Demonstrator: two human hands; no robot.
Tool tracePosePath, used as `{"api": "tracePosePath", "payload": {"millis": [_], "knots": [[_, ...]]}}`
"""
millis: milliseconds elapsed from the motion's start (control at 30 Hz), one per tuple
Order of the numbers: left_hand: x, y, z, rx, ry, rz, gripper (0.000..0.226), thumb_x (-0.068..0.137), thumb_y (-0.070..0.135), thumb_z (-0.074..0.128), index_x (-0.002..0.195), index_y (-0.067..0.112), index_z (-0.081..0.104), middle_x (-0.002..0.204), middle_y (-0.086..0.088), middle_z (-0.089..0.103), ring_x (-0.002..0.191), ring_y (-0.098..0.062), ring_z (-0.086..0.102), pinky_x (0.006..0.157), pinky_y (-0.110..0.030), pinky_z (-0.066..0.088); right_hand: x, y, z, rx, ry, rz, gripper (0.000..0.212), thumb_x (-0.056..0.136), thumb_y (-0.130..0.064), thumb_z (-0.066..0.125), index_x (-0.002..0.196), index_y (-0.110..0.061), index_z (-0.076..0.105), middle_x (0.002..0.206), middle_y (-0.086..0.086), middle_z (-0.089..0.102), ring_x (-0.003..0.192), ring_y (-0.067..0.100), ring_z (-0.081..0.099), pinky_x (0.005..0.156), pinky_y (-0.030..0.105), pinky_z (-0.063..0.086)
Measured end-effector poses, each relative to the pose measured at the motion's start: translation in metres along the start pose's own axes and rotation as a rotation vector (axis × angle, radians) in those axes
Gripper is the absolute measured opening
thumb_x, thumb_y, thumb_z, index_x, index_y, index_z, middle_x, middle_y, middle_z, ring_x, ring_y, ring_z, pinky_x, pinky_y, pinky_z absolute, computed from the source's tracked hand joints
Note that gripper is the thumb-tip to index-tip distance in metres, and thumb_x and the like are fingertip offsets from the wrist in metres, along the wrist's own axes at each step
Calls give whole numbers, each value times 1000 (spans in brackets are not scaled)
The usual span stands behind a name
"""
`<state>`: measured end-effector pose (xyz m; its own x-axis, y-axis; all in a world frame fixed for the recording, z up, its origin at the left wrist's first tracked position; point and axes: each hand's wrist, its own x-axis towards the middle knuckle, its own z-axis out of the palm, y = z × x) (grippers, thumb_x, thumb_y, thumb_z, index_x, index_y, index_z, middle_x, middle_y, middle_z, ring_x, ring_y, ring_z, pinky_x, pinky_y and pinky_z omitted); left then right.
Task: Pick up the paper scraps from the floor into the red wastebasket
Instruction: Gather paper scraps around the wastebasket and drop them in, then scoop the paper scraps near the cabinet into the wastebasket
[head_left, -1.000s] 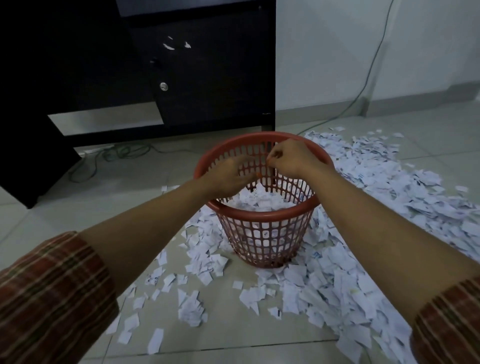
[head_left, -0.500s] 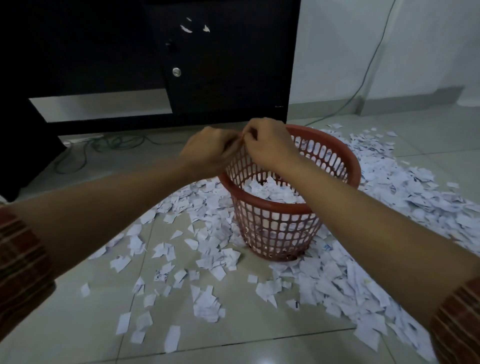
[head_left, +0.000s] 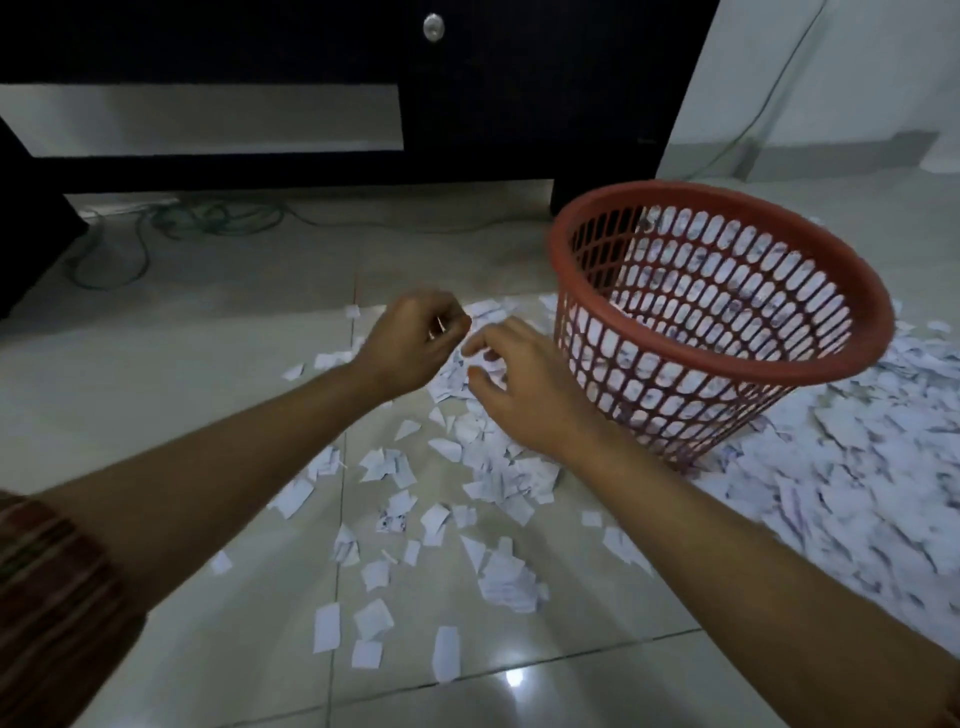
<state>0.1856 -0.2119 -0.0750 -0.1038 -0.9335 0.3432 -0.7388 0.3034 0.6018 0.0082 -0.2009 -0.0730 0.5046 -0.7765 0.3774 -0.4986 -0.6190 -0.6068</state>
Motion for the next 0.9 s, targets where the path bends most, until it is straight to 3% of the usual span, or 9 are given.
{"api": "tracePosePath", "payload": {"millis": [133,233,367,500,600,733,900], "knots": [[-47,-34,21,-74,-9,-122,15,94,16,57,81,14,64,80,4,61,75,-8,57,67,-24,45,-28,30,37,-51,-196,169,21,90,-22,60,111,-22,60,116,-4,53,106,13,54,90,38,48],[-89,-56,37,-85,-52,-190,12,93,14,59,83,20,63,84,8,60,80,-1,56,68,-11,39,-53,49,59,-38,-210,264,23,88,-19,63,110,-22,61,118,-3,54,113,14,52,94,32,45],[-133,-79,56,-81,-73,-236,11,91,10,62,85,18,66,87,0,64,81,-11,59,72,-17,44,-84,65,92,-101,-200,340,35,87,-24,66,120,-19,58,135,3,46,129,24,40,102,36,39],[-164,-84,70,-75,-1,-273,17,88,25,54,83,15,67,87,0,65,84,-19,60,77,-31,47,-110,76,116,-289,-251,486,71,88,-55,58,147,-28,30,161,7,10,147,31,2,117,50,11],[-182,-84,79,-53,19,-315,32,87,40,44,83,17,66,89,0,66,84,-20,58,76,-33,46,-123,85,127,-396,-406,579,90,85,-73,44,154,-31,4,160,9,-19,144,35,-21,114,58,-5],[-200,-83,86,5,18,-375,26,86,38,48,83,20,65,88,1,65,82,-20,57,74,-30,43,-135,92,133,-460,-507,584,83,90,-73,29,153,-32,-6,158,12,-25,142,38,-26,113,62,-11],[-214,-86,91,44,72,-436,26,87,37,51,86,17,67,90,-1,65,83,-18,54,74,-31,43,-135,88,135,-349,-622,364,67,95,-66,23,153,-39,3,160,0,-20,146,26,-23,113,59,-15]]}}
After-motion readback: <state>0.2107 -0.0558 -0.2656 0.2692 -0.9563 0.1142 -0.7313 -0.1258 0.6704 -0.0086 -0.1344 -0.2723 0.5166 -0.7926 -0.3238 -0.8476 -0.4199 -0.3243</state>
